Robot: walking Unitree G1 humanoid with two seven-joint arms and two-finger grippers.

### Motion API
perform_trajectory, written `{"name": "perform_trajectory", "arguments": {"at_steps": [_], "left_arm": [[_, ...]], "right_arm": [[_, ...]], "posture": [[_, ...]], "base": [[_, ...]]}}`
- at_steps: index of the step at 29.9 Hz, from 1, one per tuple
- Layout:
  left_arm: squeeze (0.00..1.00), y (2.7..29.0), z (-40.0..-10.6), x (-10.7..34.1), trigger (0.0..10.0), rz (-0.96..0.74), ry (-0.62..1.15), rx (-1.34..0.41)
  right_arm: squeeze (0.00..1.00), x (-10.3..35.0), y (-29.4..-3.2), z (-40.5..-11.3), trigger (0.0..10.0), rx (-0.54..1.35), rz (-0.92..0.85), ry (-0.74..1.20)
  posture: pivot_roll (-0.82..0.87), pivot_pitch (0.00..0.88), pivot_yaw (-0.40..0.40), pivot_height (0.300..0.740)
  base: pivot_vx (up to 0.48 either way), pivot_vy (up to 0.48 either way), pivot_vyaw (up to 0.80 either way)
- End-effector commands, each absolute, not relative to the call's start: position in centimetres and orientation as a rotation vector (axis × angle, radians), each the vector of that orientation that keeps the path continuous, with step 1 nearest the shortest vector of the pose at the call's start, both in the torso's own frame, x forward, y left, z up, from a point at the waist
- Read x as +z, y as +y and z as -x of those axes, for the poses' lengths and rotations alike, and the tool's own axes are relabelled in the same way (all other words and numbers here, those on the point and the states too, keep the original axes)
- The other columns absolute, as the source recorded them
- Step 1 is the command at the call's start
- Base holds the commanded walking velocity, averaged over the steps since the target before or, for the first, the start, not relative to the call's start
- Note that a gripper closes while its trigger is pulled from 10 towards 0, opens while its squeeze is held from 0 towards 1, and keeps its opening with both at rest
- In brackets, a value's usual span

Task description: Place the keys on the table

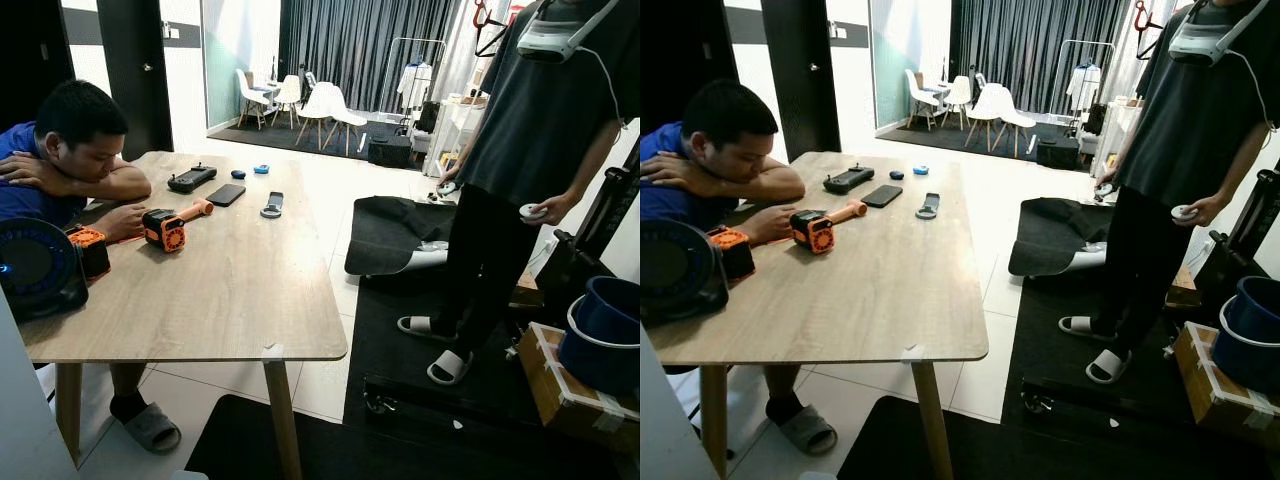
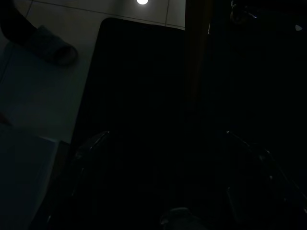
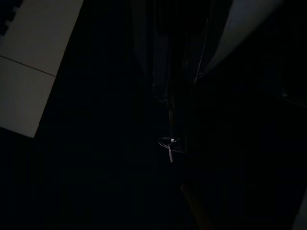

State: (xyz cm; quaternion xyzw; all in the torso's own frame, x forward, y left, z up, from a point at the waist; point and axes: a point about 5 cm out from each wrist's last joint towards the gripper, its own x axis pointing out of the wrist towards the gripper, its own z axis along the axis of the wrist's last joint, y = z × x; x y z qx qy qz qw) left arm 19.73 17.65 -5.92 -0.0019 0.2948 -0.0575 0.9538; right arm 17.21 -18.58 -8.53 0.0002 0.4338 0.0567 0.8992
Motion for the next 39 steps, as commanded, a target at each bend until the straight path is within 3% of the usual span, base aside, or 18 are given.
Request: {"name": "perform_trajectory", "arguments": {"at_steps": [1, 12, 20, 39], "left_arm": [[0.00, 17.31, -19.57, -6.07, 10.0, -0.001, 0.610, -0.134], [0.00, 17.31, -19.71, -6.04, 10.0, -0.003, 0.612, -0.137], [0.00, 17.35, -19.75, -6.03, 10.0, -0.006, 0.613, -0.141], [0.00, 17.64, -19.83, -6.05, 10.0, -0.009, 0.622, -0.137]], "right_arm": [[0.00, -8.49, -18.82, -17.18, 10.0, 0.107, -0.001, 0.891], [0.00, -8.39, -18.71, -17.41, 10.0, 0.108, -0.005, 0.882], [0.00, -8.39, -18.73, -17.38, 10.0, 0.106, -0.008, 0.881], [0.00, -8.46, -18.52, -17.32, 10.0, 0.099, -0.014, 0.884]], "posture": [[0.08, 0.000, -0.064, 0.740], [0.08, 0.003, -0.064, 0.740], [0.08, 0.004, -0.062, 0.740], [0.08, 0.008, -0.054, 0.740]], "base": [[0.000, 0.000, 0.00], [0.000, 0.000, 0.00], [0.000, -0.459, 0.00], [0.000, 0.000, 0.00]]}}
